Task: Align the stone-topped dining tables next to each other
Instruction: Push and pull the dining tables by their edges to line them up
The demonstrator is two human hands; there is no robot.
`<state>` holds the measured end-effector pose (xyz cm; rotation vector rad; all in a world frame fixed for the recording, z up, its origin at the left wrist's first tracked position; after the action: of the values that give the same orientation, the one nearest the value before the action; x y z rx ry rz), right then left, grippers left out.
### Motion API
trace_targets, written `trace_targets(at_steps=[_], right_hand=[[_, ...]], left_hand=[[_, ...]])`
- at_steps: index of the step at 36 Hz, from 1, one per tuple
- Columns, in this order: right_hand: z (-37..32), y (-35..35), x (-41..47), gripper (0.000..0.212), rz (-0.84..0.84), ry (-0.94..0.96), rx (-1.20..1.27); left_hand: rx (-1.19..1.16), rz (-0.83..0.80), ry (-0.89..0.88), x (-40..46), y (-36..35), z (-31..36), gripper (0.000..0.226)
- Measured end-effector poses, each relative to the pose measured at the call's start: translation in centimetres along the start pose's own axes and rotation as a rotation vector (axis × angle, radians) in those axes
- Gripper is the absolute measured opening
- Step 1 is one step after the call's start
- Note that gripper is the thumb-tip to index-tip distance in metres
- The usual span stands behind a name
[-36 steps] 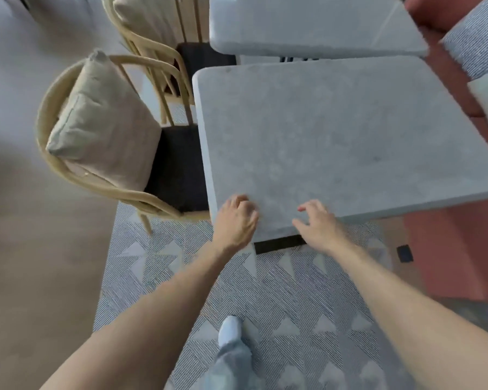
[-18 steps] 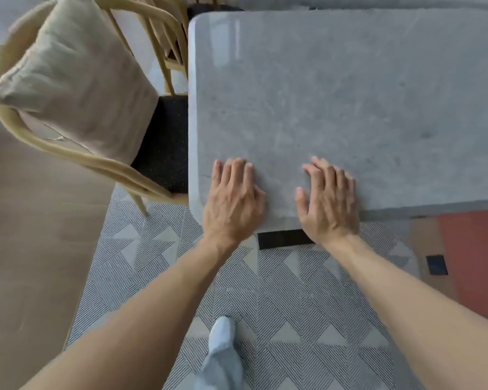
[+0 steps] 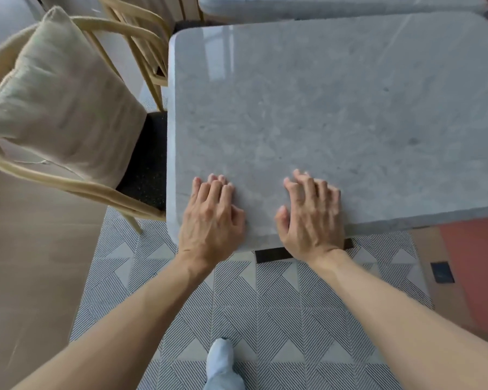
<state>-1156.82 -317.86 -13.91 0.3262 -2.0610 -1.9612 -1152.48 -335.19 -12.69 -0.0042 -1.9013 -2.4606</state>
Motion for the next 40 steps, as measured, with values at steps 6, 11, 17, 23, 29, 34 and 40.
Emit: trace_targets(at_steps=[6,11,17,23,29,34,40], right_hand=[[-0.5,0.0,0.3,0.048,-0.035,-0.021,0.011],[-1.0,0.0,1.1,0.048,-0.039,-0.034,0.012],[-1.8,0.0,2.3,0.048,-0.033,-0.049,0.014],[-3.0,-0.3,3.7,0.048,-0.025,-0.064,0.032],[-4.1,-0.5,4.9,0.048,-0.018,-0.079,0.035],[-4.5,-0.5,5.4,0.048,-0.012,-0.085,0.036],[-5.2,-0.6,6.3,0.047,0.001,-0.096,0.050]], left_hand=[[-0.015,0.030,-0.014,0.3,-0.2,-0.7,0.039],[-0.021,0.039,-0.023,1.1,0.0,-1.5,0.036],[-0.021,0.042,-0.035,2.4,0.2,-2.7,0.035],[-0.018,0.044,-0.057,3.9,0.4,-4.5,0.039],[-0.028,0.056,-0.071,5.1,0.8,-5.9,0.039],[-0.028,0.056,-0.090,5.7,1.0,-6.5,0.038],[-0.010,0.099,-0.111,6.4,1.5,-7.2,0.036]])
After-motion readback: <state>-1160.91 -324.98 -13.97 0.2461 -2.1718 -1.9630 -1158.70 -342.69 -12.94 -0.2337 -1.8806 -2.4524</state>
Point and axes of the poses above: each hand's wrist, its own x-axis towards the middle knuckle, its own y-axis out of the back of the hand, z = x × y, the point moved 2 cm from there along x, towards the middle knuckle, and after that the axes turned 12 degrees about -z, right-handed, at the moved point
